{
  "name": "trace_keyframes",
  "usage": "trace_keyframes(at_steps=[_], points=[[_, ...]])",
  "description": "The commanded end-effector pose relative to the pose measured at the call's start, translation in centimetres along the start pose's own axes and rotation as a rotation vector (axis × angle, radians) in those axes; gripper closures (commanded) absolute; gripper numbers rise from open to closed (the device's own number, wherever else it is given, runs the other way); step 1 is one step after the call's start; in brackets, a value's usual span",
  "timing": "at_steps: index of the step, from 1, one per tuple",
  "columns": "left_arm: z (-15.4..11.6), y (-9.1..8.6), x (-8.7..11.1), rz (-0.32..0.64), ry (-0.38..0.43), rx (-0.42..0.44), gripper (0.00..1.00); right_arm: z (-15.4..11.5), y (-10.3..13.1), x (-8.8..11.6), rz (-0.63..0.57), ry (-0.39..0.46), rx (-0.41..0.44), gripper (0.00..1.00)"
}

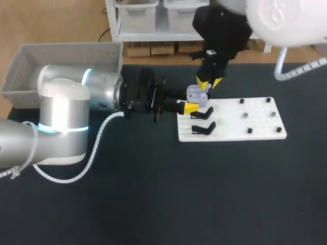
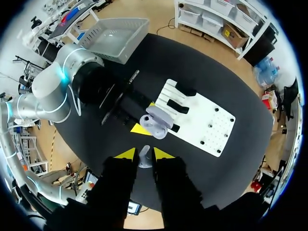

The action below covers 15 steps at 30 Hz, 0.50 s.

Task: Pick up each earbud case from the left stands, insert the matching earbuds, close the lid, and place the case in the box.

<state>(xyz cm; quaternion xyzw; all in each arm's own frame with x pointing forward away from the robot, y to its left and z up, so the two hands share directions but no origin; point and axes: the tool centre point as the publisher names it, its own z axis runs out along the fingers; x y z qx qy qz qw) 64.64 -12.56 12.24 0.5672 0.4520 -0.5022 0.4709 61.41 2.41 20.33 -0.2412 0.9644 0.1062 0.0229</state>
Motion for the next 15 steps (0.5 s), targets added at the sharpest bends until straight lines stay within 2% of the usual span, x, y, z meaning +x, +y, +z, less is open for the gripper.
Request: trace_keyframes(at_steps=[1, 15], points=[[0.0, -0.1, 0.1, 0.003, -0.002, -0.005, 1.0, 0.4, 0.1, -1.0, -0.002, 0.049, 0.005, 1.0], [0.0, -0.1, 0.1, 0.003, -0.002, -0.005, 1.0, 2.0, 0.3, -1.8, -0.028, 0.097, 0.044, 1.0]])
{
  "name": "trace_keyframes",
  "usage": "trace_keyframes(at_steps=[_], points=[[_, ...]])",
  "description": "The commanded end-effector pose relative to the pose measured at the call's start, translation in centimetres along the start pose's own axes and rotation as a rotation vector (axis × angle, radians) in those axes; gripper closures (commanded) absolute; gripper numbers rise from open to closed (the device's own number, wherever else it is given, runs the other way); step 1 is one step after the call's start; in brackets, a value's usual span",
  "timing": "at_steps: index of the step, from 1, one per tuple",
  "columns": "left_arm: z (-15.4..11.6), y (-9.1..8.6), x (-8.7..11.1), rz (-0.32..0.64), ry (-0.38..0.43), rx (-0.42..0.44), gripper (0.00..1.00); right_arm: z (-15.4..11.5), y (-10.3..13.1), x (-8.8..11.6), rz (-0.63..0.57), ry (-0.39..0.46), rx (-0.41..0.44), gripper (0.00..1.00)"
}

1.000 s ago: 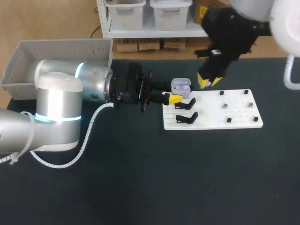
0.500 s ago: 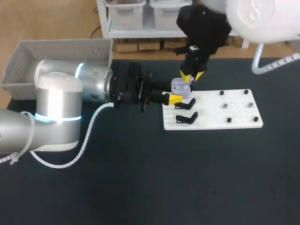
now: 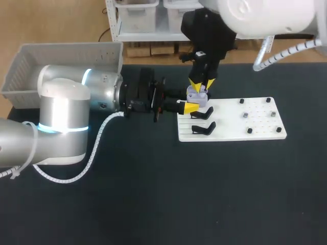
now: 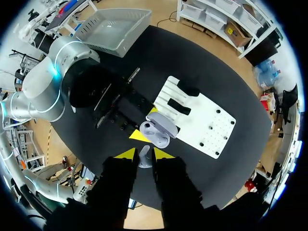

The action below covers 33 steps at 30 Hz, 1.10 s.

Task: Pick up each earbud case from the left stands, insert the matching earbuds, close the lid, and place the case in the box.

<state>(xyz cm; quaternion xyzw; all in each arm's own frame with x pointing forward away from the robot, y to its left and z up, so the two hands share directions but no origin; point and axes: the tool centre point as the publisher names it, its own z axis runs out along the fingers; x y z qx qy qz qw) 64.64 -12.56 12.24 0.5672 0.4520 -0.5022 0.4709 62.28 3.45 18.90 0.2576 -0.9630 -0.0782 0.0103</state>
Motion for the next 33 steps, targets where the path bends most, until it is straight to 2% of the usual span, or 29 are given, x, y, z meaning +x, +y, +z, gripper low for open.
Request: trace_keyframes(at_steps=[1, 13, 33], points=[[0.0, -0.1, 0.1, 0.003, -0.002, -0.005, 1.0, 0.4, 0.1, -0.8, -0.003, 0.017, 0.007, 1.0], [0.0, -0.1, 0.1, 0.003, -0.002, -0.005, 1.0, 0.9, -0.2, -1.6, -0.015, 0.027, -0.001, 1.0], [0.0, -0.1, 0.1, 0.003, -0.002, -0.005, 1.0, 1.4, -0.1, -1.6, -0.028, 0.046, -0.006, 1.0]])
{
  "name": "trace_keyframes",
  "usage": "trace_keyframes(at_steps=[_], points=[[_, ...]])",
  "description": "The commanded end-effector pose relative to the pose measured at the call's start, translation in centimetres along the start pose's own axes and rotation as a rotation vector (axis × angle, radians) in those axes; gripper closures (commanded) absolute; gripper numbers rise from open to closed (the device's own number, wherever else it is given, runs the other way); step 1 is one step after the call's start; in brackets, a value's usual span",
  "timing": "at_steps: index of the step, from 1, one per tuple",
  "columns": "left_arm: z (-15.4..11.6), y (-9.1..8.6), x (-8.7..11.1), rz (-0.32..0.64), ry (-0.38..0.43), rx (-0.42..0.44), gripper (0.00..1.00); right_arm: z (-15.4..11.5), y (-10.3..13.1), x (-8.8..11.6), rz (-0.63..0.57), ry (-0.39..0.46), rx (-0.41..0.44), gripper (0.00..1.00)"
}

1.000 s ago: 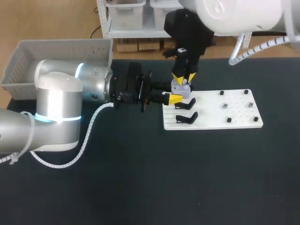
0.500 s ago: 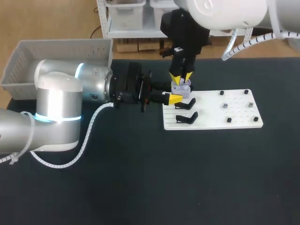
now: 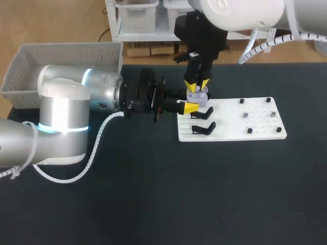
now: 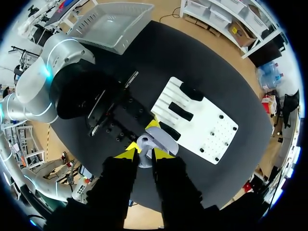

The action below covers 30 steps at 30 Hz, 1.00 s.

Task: Pick up each earbud case from the left stands, insert the matching earbuds, close the lid, and place the case in the box.

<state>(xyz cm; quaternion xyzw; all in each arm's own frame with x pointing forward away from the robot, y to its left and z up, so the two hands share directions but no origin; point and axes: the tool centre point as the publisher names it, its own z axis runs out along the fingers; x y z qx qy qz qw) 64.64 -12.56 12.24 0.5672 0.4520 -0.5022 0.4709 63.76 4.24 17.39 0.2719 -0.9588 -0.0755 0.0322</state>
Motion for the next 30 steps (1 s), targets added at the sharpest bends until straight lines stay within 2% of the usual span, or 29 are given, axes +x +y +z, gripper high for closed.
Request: trace_keyframes(at_steps=[1, 12, 30], points=[[0.0, -0.1, 0.1, 0.003, -0.002, -0.005, 1.0, -0.1, 0.2, 0.1, -0.003, 0.001, 0.0, 1.0], [0.0, -0.1, 0.1, 0.003, -0.002, -0.005, 1.0, 0.5, 0.7, 0.0, -0.017, 0.012, -0.004, 1.0], [0.0, -0.1, 0.1, 0.003, -0.002, -0.005, 1.0, 0.8, 0.0, -0.8, -0.009, 0.014, -0.006, 1.0]])
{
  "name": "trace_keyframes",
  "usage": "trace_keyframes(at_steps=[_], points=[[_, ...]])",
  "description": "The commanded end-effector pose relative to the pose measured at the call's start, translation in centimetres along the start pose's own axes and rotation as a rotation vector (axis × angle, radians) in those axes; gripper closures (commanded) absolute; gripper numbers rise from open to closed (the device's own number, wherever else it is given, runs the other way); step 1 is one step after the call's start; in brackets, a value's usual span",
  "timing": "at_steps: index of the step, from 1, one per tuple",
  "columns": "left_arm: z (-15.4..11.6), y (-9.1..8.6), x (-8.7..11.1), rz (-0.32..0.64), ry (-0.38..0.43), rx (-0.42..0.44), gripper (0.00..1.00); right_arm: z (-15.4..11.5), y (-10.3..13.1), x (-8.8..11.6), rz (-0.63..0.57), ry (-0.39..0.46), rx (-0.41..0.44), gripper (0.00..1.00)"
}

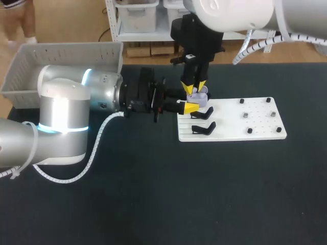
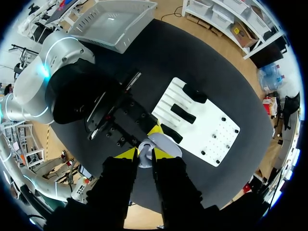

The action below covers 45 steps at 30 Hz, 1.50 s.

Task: Pick up each earbud case from the left stands, insert the matching earbuds, close the lid, and place the case in the box.

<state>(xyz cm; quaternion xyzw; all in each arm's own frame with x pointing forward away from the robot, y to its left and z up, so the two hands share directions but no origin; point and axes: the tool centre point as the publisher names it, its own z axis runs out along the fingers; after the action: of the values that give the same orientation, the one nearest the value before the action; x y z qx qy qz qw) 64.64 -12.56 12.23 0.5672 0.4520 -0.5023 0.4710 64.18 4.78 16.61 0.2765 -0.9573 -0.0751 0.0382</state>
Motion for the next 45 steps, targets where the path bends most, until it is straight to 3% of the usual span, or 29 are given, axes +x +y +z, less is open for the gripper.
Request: trace_keyframes(at_steps=[1, 23, 27, 28, 29, 31, 34, 39, 45], points=[[0.0, -0.1, 0.1, 0.003, -0.002, -0.005, 1.0, 0.1, -0.1, -0.1, -0.001, 0.002, -0.004, 1.0], [0.0, -0.1, 0.1, 0.003, -0.002, -0.005, 1.0, 0.7, -0.4, -0.4, 0.013, 0.013, 0.003, 1.0], [0.0, -0.1, 0.1, 0.003, -0.002, -0.005, 1.0, 0.7, -0.5, -0.3, 0.023, 0.012, 0.003, 0.58], [0.0, -0.1, 0.1, 0.003, -0.002, -0.005, 1.0, 0.7, -0.5, -0.2, 0.025, 0.011, 0.002, 0.51], [0.0, -0.1, 0.1, 0.003, -0.002, -0.005, 1.0, 0.6, -0.5, -0.1, 0.028, 0.01, 0.001, 0.18], [0.0, -0.1, 0.1, 0.003, -0.002, -0.005, 1.0, 0.3, -0.4, 0.2, 0.032, 0.003, -0.005, 0.0], [0.0, -0.1, 0.1, 0.003, -0.002, -0.005, 1.0, -0.3, -0.2, 0.8, 0.031, -0.006, -0.025, 0.0], [0.0, -0.1, 0.1, 0.003, -0.002, -0.005, 1.0, -2.6, -0.1, 1.7, 0.039, -0.033, -0.14, 0.0], [0.0, -0.1, 0.1, 0.003, -0.002, -0.005, 1.0, -4.8, -1.7, 0.4, 0.167, -0.191, -0.171, 0.0]])
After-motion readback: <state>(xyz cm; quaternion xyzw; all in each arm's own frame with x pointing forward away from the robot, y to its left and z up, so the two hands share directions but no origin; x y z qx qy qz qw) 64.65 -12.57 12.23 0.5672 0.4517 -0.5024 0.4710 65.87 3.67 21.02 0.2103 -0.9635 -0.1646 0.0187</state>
